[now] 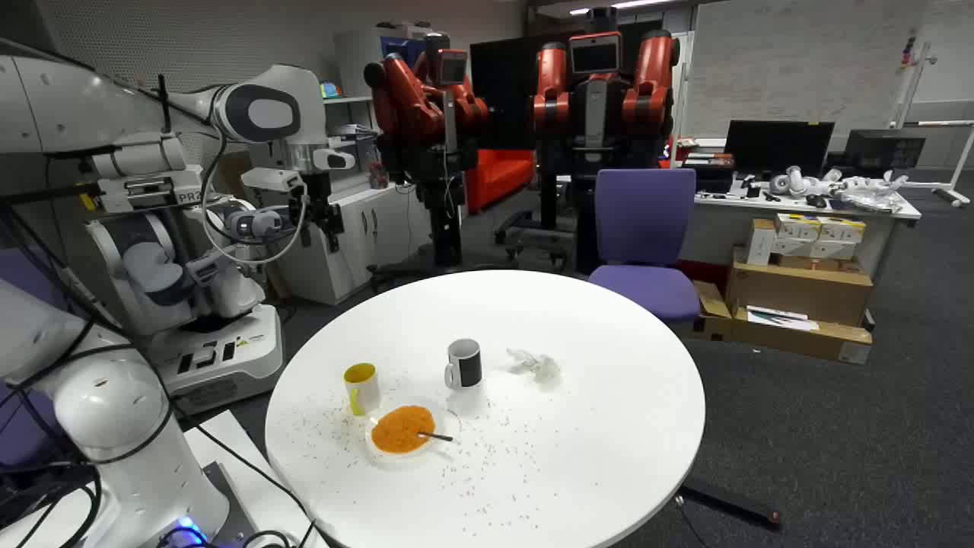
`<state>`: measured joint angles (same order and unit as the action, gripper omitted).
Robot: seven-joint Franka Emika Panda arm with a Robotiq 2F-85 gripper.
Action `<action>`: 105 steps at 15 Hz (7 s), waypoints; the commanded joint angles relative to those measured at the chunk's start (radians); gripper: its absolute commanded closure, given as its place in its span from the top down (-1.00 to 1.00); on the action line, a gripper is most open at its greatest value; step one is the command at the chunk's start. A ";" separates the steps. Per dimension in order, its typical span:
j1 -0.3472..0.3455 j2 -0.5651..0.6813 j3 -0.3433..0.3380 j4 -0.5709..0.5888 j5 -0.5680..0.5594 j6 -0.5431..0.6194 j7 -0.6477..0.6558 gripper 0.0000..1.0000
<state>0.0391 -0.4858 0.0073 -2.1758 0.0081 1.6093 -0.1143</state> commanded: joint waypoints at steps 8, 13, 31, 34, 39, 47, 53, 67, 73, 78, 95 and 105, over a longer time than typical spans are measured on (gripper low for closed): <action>-0.079 -0.009 -0.151 -0.010 -0.003 0.005 -0.089 1.00; -0.140 0.059 -0.355 0.013 0.056 -0.003 -0.330 1.00; -0.302 0.376 -0.460 0.001 0.326 0.010 -0.707 1.00; -0.304 0.387 -0.458 0.009 0.341 -0.006 -0.718 1.00; -0.358 0.525 -0.480 0.071 0.479 -0.121 -0.793 1.00; -0.479 0.707 -0.441 0.169 0.550 -0.157 -0.952 1.00; -0.550 0.874 -0.377 0.308 0.526 -0.234 -1.031 1.00; -0.657 1.136 -0.254 0.479 0.604 -0.192 -0.988 1.00; -0.673 1.226 -0.221 0.538 0.603 -0.189 -1.000 1.00; -0.664 1.280 -0.204 0.586 0.602 -0.151 -0.985 1.00; -0.640 1.343 -0.132 0.588 0.589 -0.012 -0.892 1.00; -0.629 1.341 -0.134 0.575 0.580 -0.004 -0.896 0.67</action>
<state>-0.5917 0.8568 -0.1335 -1.5974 0.6021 1.5867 -1.0314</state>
